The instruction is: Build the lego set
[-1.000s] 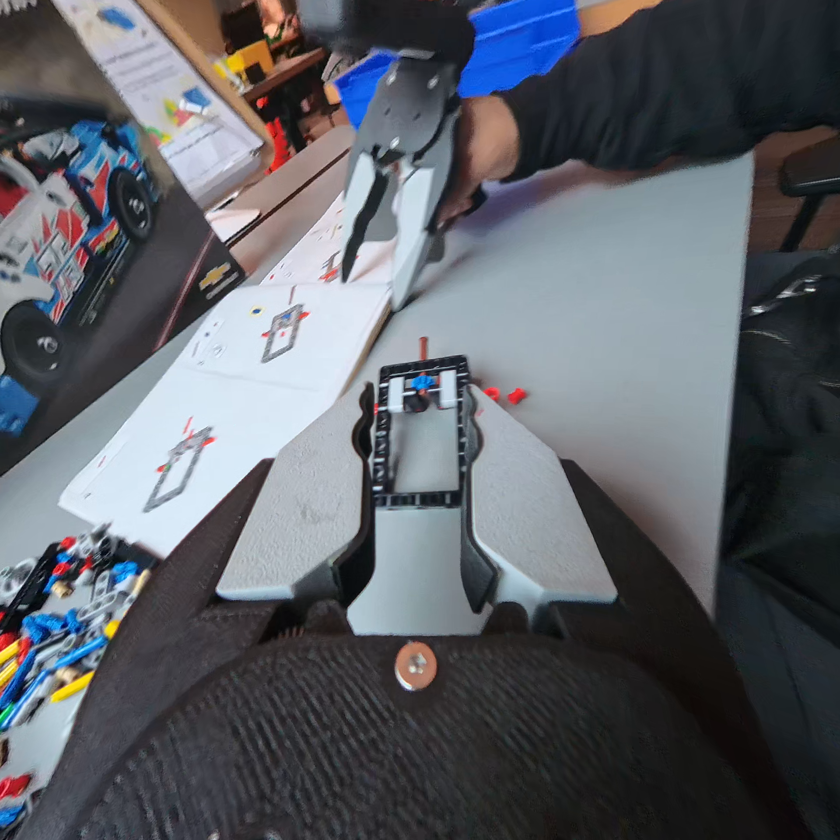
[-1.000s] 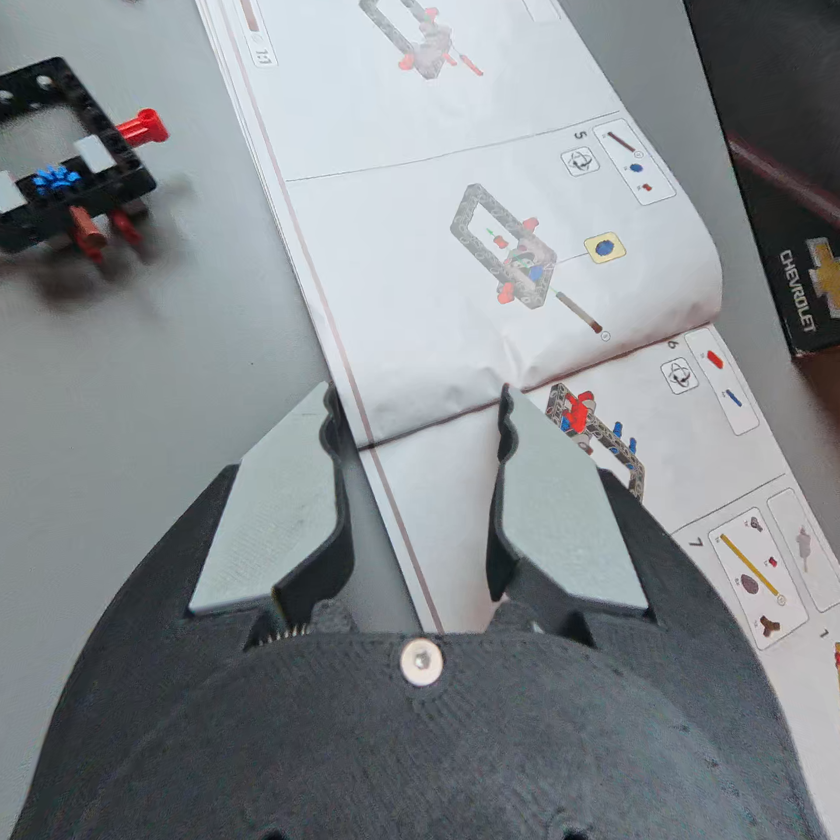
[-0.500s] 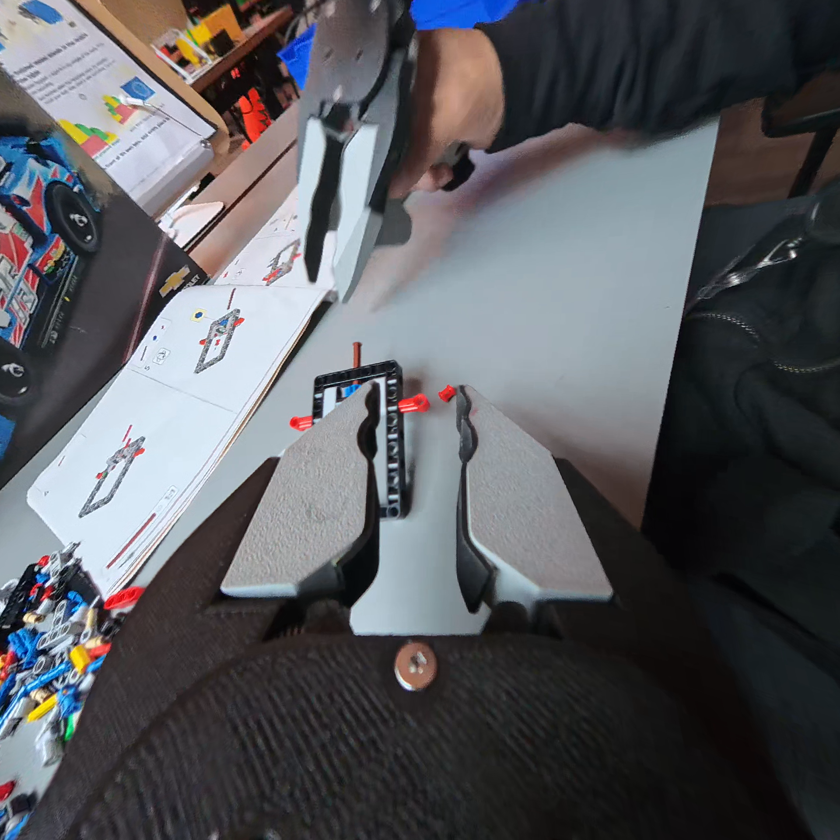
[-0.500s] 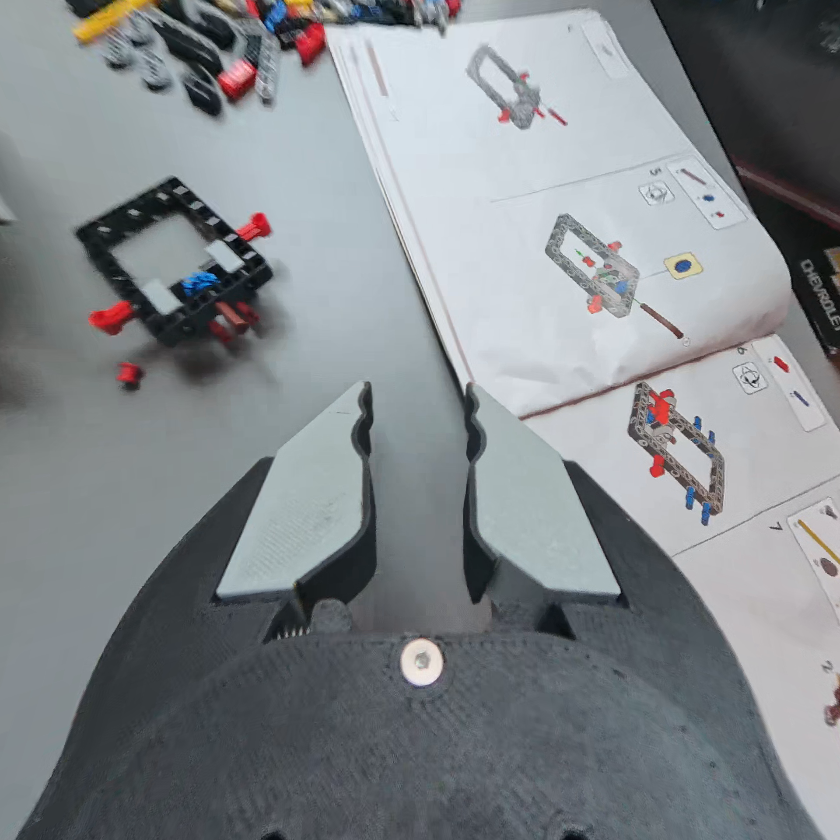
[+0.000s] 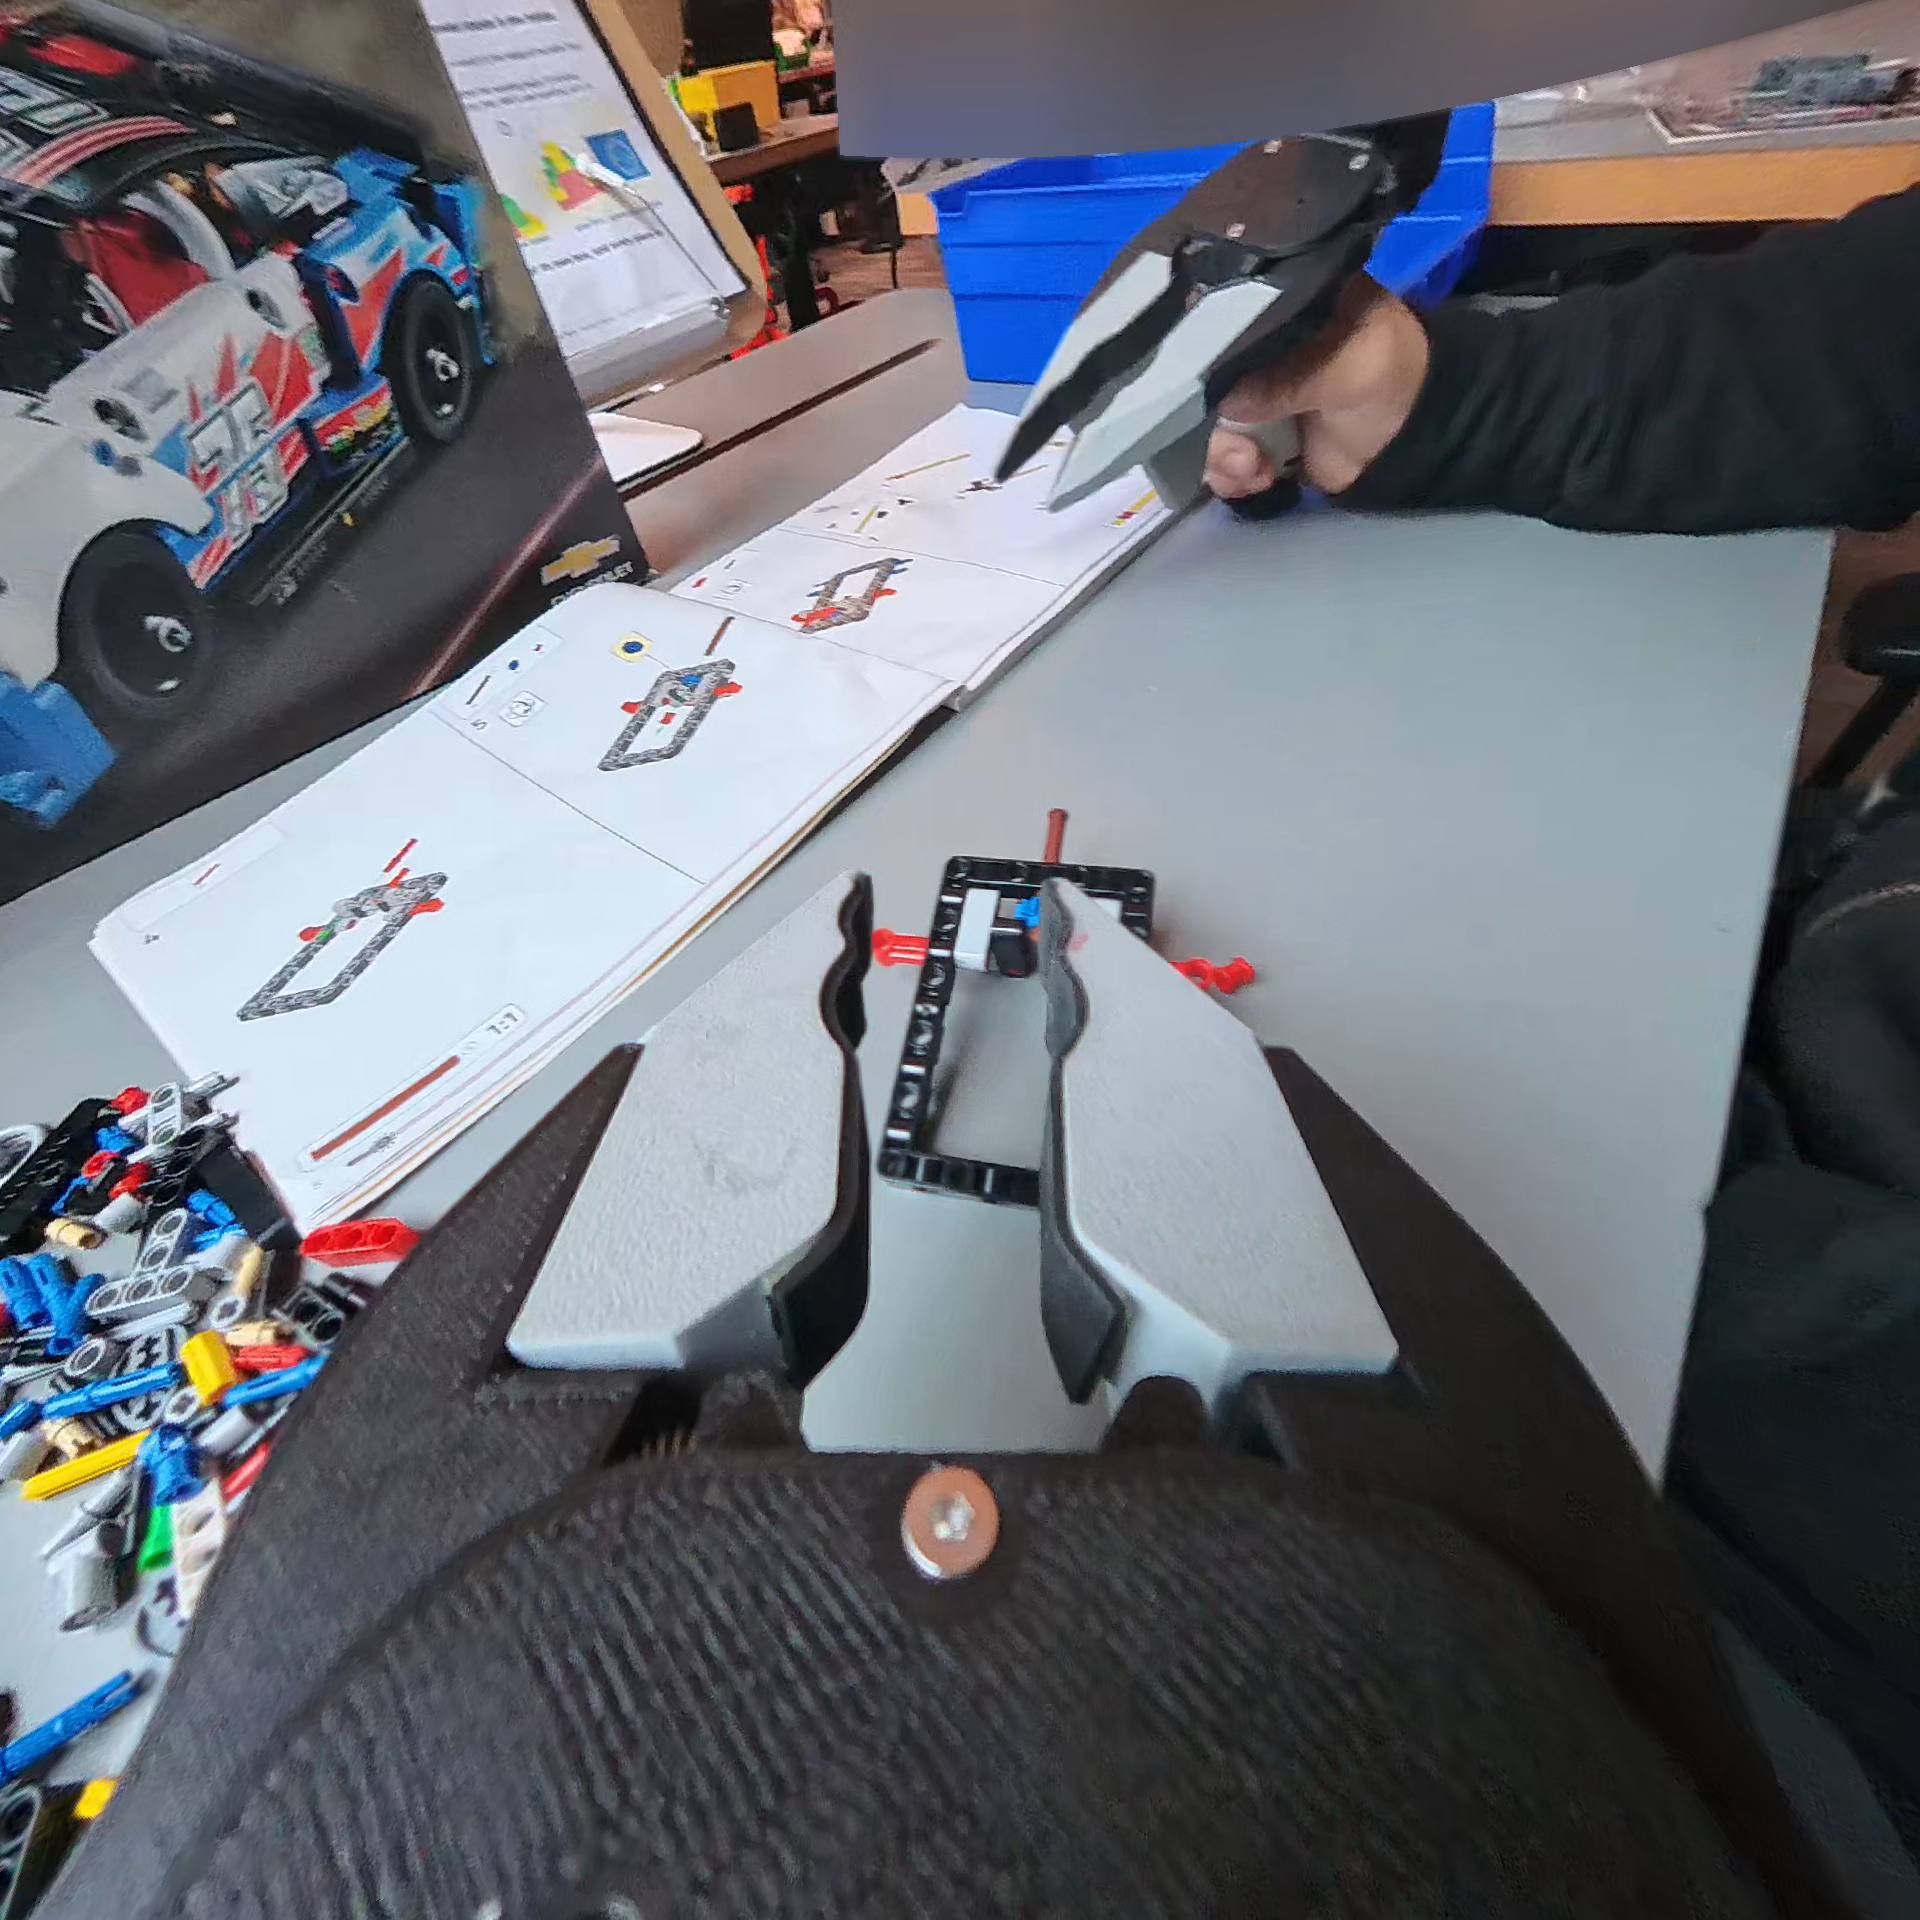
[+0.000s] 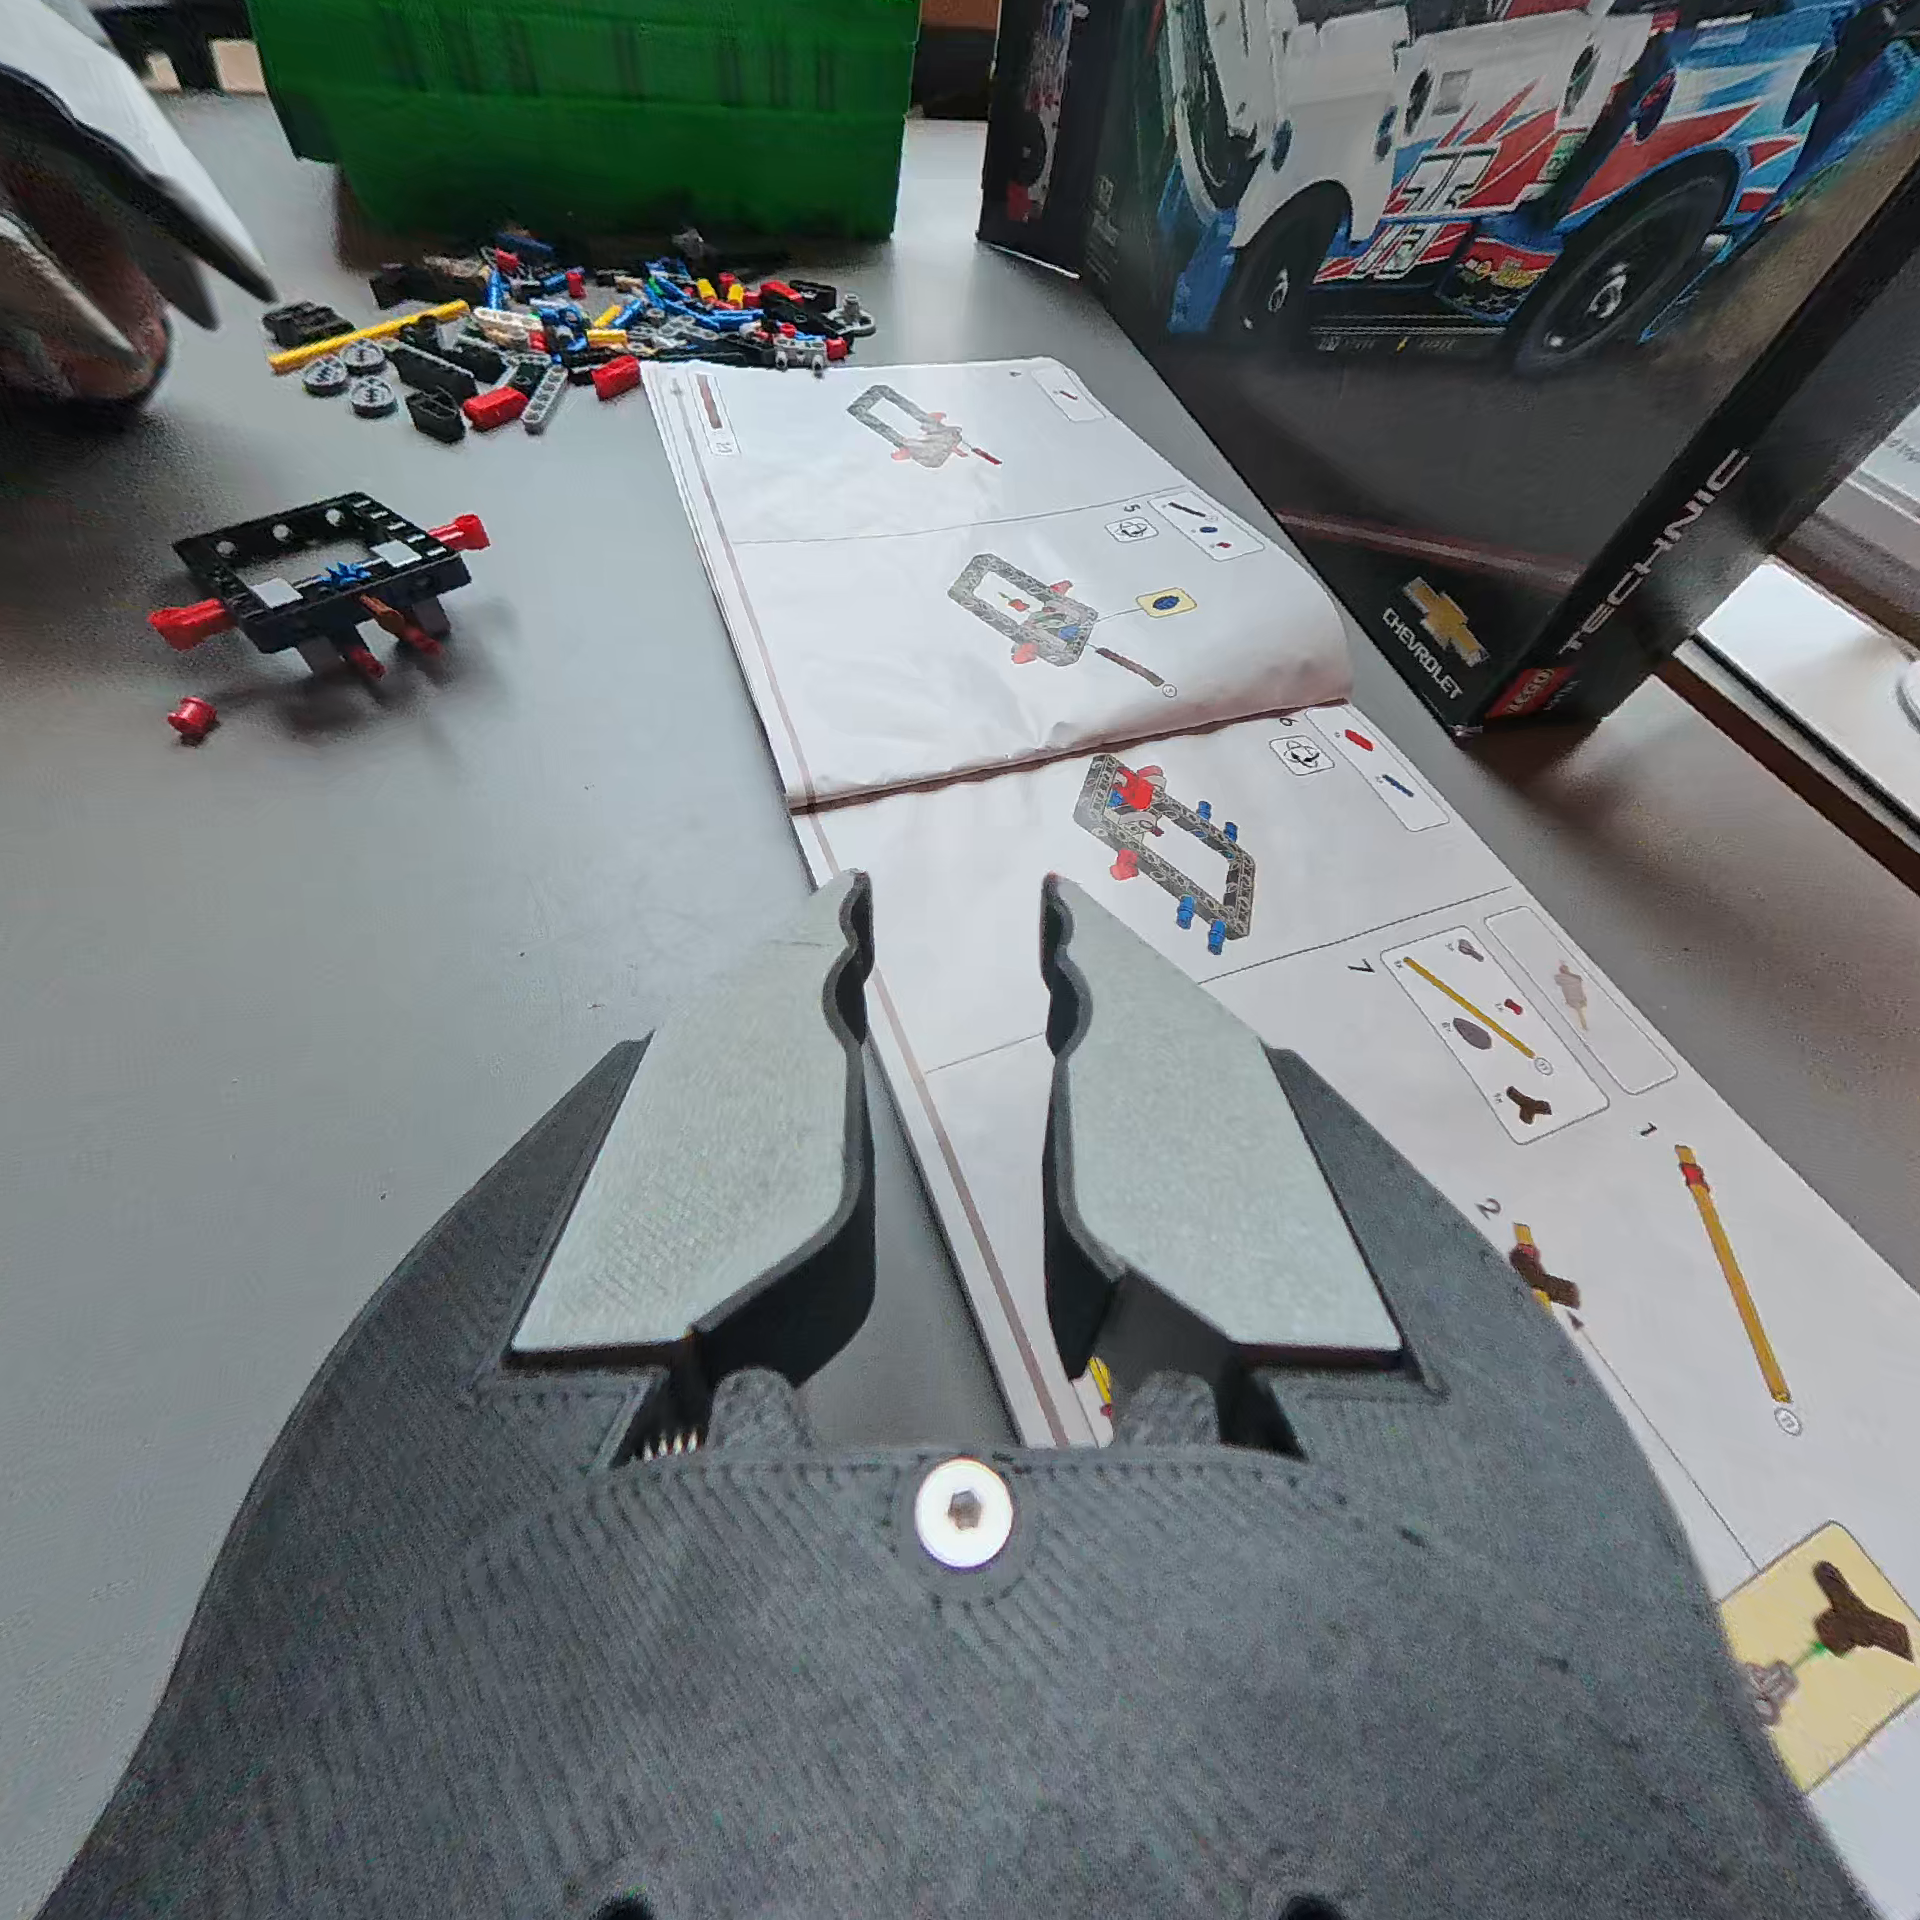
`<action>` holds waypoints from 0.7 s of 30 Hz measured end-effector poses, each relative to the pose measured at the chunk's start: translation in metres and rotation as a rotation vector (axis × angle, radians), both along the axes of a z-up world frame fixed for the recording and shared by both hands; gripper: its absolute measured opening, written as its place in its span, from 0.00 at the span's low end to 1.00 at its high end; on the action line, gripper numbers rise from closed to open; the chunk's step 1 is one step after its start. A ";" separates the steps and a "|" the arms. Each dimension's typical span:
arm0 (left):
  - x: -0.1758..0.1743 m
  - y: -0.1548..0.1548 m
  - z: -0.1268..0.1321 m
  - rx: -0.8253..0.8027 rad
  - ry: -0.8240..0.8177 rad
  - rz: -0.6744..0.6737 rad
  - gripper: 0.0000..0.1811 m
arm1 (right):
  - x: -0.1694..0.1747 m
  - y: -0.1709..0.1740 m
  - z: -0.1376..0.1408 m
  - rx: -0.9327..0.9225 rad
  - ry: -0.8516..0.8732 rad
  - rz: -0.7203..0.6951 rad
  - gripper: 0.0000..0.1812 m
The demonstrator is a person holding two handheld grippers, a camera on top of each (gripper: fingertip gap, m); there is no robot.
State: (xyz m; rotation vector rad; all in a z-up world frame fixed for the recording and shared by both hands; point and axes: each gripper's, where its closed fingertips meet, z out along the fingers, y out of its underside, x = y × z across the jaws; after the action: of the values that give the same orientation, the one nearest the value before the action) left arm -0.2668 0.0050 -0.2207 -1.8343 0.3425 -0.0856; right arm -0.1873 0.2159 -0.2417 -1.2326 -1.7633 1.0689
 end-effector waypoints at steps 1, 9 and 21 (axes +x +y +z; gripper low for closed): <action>-0.003 0.002 0.000 -0.003 -0.002 0.015 0.17 | 0.001 -0.002 0.000 -0.005 0.005 0.010 0.16; -0.018 0.004 0.004 0.020 -0.023 0.093 0.15 | 0.010 -0.005 0.010 -0.068 0.057 0.017 0.15; -0.019 0.000 0.012 0.089 0.002 0.119 0.15 | 0.012 -0.018 0.012 -0.031 0.085 0.033 0.13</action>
State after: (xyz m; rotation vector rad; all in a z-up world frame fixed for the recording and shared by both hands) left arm -0.2862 0.0048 -0.2084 -1.7628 0.2343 0.0141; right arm -0.1755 0.1980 -0.2295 -1.1627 -1.7135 1.1543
